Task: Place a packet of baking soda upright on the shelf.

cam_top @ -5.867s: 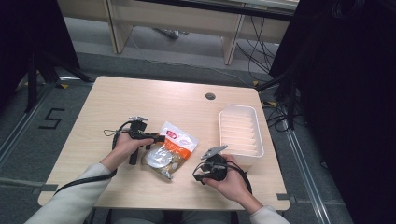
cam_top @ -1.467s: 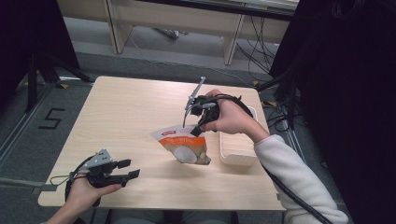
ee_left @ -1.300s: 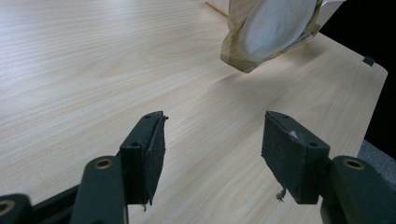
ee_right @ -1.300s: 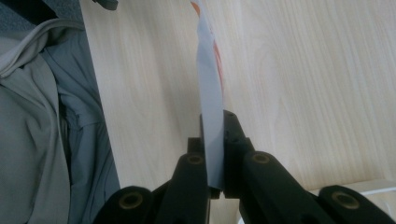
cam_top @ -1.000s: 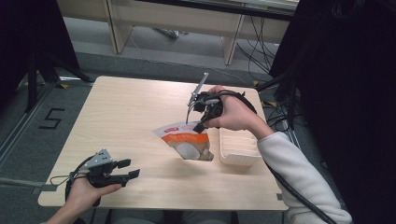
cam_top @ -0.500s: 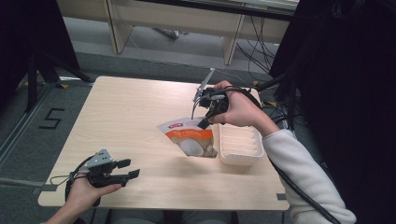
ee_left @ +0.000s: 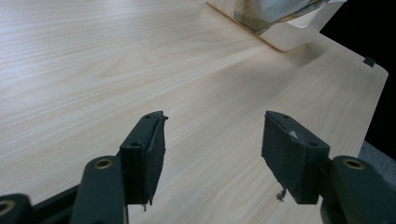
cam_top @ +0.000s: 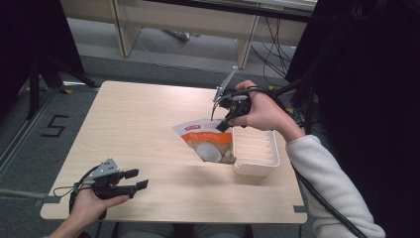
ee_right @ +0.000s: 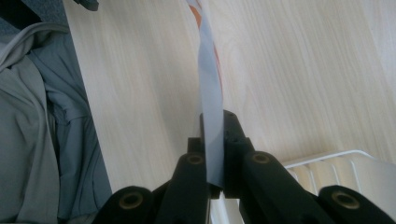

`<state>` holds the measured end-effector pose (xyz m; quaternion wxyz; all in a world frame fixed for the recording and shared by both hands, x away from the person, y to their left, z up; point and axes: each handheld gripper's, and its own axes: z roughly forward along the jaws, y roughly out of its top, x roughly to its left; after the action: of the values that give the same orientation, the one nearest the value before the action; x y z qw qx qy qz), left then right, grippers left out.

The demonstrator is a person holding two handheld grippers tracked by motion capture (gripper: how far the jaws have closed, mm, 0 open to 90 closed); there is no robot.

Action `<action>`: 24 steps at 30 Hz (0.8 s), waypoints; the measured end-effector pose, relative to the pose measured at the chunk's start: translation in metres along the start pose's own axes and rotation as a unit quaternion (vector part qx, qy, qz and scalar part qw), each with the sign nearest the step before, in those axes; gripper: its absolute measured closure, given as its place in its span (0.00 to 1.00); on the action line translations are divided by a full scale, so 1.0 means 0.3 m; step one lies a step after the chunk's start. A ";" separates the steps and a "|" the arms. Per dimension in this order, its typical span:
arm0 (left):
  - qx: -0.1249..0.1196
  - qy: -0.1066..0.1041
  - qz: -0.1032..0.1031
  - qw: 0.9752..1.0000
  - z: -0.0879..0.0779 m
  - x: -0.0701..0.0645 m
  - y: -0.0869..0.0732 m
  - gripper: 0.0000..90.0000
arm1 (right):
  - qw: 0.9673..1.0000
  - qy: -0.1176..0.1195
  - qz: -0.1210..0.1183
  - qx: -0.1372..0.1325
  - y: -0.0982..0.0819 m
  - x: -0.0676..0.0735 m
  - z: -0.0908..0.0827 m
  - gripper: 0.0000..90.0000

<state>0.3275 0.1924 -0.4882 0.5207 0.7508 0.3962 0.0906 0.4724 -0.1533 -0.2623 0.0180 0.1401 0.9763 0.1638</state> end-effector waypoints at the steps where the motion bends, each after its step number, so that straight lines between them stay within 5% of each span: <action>1: 0.000 0.001 0.001 1.000 -0.001 0.001 0.000 0.43 | 1.000 0.001 0.008 0.000 -0.002 0.002 -0.004 1.00; 6: 0.001 0.002 0.000 1.000 0.000 0.003 0.000 0.43 | 1.000 -0.002 0.010 0.001 -0.018 -0.008 -0.014 1.00; 7: 0.001 0.001 -0.001 1.000 0.000 0.003 0.000 0.43 | 1.000 -0.004 0.026 0.006 -0.025 -0.005 -0.021 1.00; 8: 0.001 0.001 0.000 1.000 0.000 0.002 0.000 0.43 | 1.000 -0.005 0.013 0.004 -0.027 -0.012 -0.024 1.00; 24: -0.003 -0.003 -0.004 1.000 0.002 0.004 0.000 0.43 | 1.000 -0.014 0.025 0.004 -0.064 -0.034 -0.061 1.00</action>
<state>0.3286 0.1929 -0.4889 0.5246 0.7477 0.3974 0.0880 0.4757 -0.1793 -0.2513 0.0272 0.1673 0.9728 0.1582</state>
